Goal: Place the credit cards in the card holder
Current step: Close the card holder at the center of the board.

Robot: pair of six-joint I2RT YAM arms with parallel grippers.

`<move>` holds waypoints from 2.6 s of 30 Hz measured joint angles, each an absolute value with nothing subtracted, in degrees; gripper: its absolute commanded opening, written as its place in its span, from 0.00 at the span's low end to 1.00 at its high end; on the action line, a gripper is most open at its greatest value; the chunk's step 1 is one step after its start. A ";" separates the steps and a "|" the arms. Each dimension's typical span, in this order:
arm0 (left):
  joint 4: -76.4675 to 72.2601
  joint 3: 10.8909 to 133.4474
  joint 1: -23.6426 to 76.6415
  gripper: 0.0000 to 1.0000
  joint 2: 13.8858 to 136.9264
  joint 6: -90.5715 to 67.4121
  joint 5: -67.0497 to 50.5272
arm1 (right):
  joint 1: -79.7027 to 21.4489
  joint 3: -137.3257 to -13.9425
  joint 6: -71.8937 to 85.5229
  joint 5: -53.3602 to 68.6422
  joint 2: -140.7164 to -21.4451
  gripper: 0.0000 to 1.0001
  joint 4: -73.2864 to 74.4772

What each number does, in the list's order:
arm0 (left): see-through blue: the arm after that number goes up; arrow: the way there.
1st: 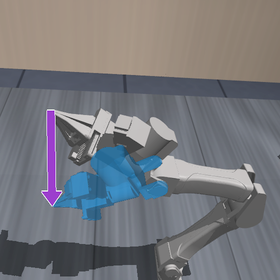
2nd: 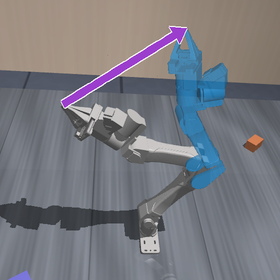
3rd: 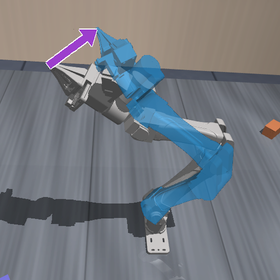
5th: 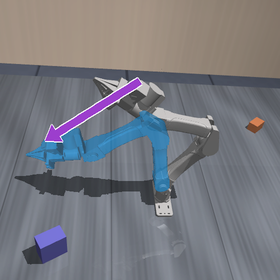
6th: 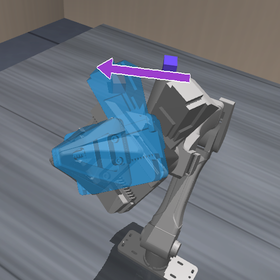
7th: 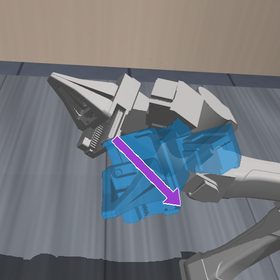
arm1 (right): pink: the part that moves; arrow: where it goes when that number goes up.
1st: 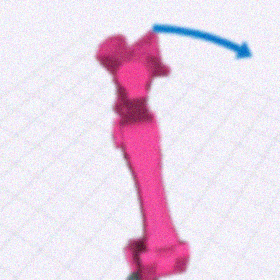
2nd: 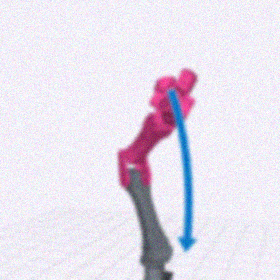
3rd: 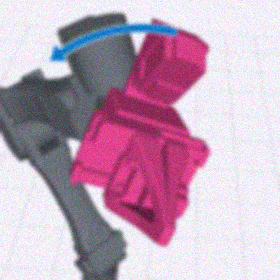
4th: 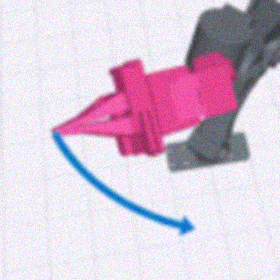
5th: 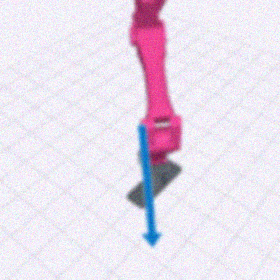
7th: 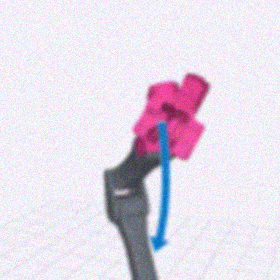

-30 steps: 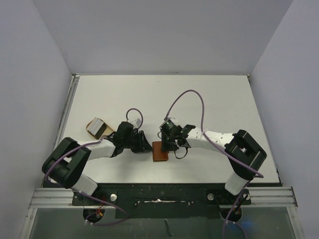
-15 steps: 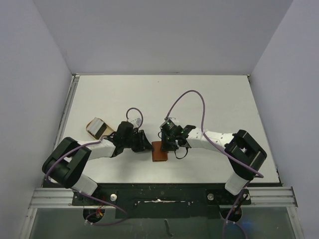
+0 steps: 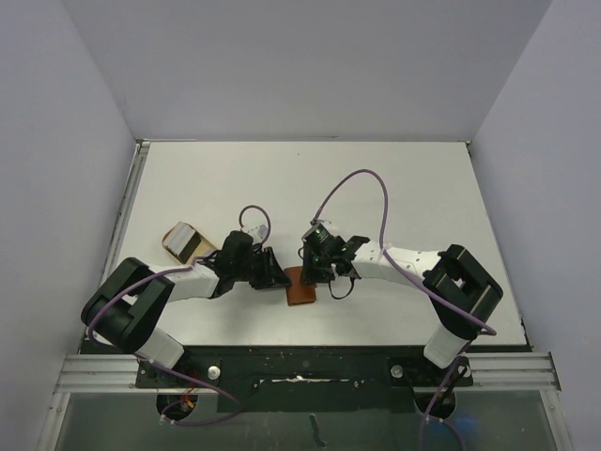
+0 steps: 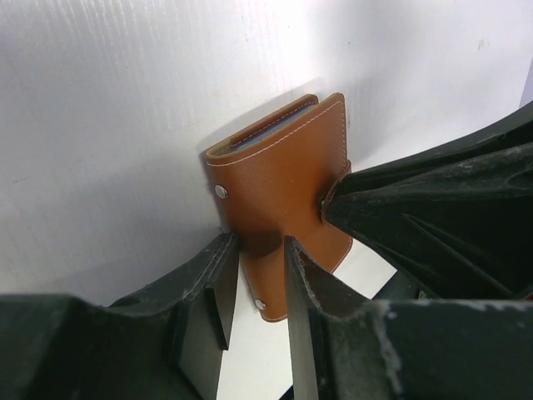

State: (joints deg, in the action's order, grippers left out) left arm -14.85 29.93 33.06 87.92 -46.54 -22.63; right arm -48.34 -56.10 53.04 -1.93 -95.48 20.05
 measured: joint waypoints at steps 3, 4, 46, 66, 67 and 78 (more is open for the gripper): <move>-15.29 29.50 33.39 0.27 87.92 -47.20 -22.63 | -48.31 -56.10 53.04 -1.93 -95.48 0.23 19.64; -15.33 29.36 33.52 0.27 87.92 -47.37 -22.63 | -48.31 -56.07 53.04 -1.93 -95.48 0.23 19.49; -17.45 28.08 33.71 0.26 86.48 -48.88 -22.81 | -49.23 -54.08 52.12 -3.40 -94.08 0.23 19.22; -19.46 27.49 33.71 0.26 87.02 -49.10 -23.03 | -49.23 -54.08 51.66 -2.39 -94.08 0.23 17.54; -19.49 27.49 33.71 0.26 87.02 -49.10 -23.03 | -49.23 -54.08 51.66 -2.35 -94.08 0.23 17.54; -19.51 27.46 33.71 0.26 87.02 -49.12 -23.00 | -49.23 -54.08 51.66 -2.57 -94.28 0.14 17.87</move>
